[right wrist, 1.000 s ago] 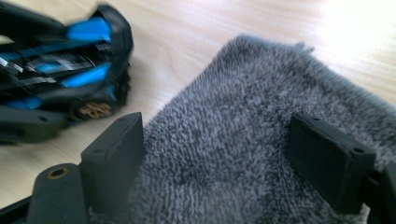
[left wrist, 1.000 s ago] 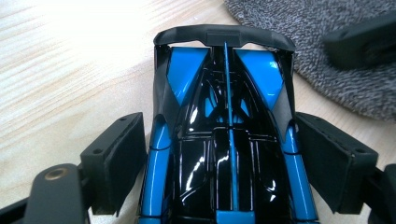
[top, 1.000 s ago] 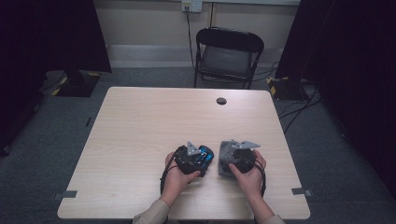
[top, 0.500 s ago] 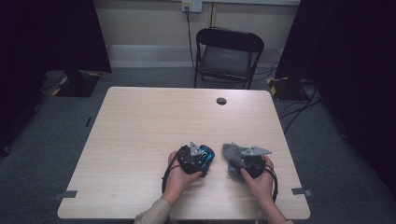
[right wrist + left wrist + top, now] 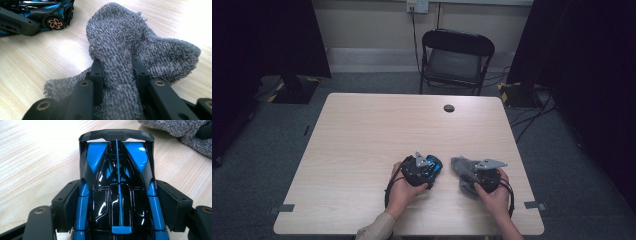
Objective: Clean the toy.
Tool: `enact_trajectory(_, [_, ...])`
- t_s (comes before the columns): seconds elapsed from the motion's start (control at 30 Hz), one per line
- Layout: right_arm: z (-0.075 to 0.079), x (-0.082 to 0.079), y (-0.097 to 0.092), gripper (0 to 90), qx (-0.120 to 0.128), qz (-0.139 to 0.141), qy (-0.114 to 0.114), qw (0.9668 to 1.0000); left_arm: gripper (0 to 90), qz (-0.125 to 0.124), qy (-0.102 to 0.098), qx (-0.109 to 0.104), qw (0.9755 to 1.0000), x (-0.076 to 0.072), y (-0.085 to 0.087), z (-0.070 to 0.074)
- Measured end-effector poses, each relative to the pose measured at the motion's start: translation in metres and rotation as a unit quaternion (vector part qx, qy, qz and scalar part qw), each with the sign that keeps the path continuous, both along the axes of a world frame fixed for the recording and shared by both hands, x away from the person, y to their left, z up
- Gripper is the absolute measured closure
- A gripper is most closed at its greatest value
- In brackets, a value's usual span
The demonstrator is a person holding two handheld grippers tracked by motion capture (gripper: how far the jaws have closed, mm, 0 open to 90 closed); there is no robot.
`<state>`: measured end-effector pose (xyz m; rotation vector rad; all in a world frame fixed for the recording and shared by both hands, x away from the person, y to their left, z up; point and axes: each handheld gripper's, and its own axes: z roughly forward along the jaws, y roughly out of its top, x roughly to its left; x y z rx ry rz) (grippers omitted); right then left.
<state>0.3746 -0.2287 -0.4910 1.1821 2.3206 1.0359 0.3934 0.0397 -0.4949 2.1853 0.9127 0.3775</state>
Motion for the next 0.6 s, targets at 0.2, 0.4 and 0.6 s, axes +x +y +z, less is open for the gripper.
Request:
enact_trajectory(0.2, [-0.001, -0.0004, -0.0012, 68.3, 0.006, -0.001, -0.002, 1.0, 26.1, -0.003, 0.0, 0.0, 1.0, -0.0006, 0.0014, 0.0006])
enact_trajectory(0.4, [-0.0016, -0.0007, -0.0017, 68.1, 0.009, -0.001, -0.004, 1.0, 26.6, -0.008, -0.007, -0.006, 0.9999, -0.0041, 0.0025, 0.0041])
enact_trajectory(0.6, [-0.002, -0.0009, -0.002, 68.0, 0.011, -0.002, -0.005, 0.9999, 26.9, -0.012, 0.005, -0.002, 0.9999, -0.0021, 0.0015, 0.0051])
